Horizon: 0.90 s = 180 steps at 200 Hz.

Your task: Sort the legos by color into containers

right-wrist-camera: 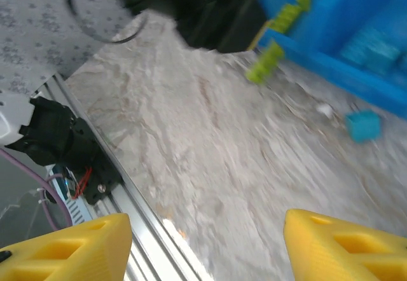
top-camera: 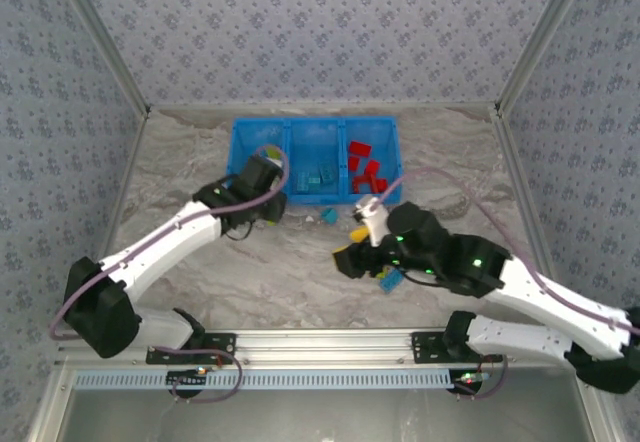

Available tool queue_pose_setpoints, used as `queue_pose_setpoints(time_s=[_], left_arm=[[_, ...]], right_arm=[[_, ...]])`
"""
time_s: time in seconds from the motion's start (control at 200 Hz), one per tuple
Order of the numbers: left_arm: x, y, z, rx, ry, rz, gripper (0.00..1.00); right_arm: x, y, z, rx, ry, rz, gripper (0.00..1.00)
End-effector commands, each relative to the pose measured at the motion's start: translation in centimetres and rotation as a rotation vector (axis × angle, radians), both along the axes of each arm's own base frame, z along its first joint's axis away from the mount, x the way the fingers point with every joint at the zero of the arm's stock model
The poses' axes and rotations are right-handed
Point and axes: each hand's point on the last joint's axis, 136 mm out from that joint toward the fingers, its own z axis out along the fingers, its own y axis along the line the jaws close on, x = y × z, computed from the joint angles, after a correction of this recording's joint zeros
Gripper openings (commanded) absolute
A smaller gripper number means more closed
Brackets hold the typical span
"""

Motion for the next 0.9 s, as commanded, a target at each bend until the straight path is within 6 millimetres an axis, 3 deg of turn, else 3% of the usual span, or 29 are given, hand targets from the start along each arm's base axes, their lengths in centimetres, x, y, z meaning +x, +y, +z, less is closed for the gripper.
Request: queue_pose_setpoints(time_s=[0.0,0.09,0.175,0.275,0.355,0.47,0.575,0.64,0.705,0.794,0.894], left_arm=[[2.4,1.3,-0.2,-0.016,0.077,0.033,0.41],[5.7,1.8,-0.7,-0.032,0.101,0.083,0.41],[7.8,2.5,-1.7,-0.011,0.142,0.121,0.40],[9.0,3.1,-2.4,0.007,0.167,0.164,0.36],[7.5,4.2,-2.1,0.016,0.177,0.223,0.37],[2.1,6.4,-2.1,0.012,0.155,0.294,0.50],[-2.0,7.9,-4.7,-0.014,0.191,0.266,0.74],[-3.6,7.8,-7.1,-0.032,0.265,0.199,0.81],[-4.5,7.8,-9.2,-0.001,0.334,0.156,0.83],[-3.4,6.7,-10.6,-0.036,0.327,0.145,0.83],[-2.6,7.9,-12.2,0.034,0.356,0.187,0.82]], right_arm=[[2.2,3.3,4.0,0.085,-0.179,-0.051,0.66],[3.2,5.3,3.9,0.067,-0.183,-0.067,0.64],[4.3,6.0,3.8,0.067,-0.189,-0.106,0.63],[5.1,6.1,3.2,0.046,-0.189,-0.133,0.63],[5.5,5.5,1.9,0.017,-0.156,-0.158,0.63],[5.3,4.8,-0.3,-0.002,-0.113,-0.161,0.63],[5.2,4.6,-1.4,0.005,-0.072,-0.157,0.64],[5.2,4.8,-1.5,0.009,-0.059,-0.151,0.64],[5.2,5.1,-1.5,0.010,-0.053,-0.144,0.64],[5.1,5.5,-1.4,0.010,-0.049,-0.129,0.64],[4.7,5.8,-1.4,0.010,-0.037,-0.112,0.64]])
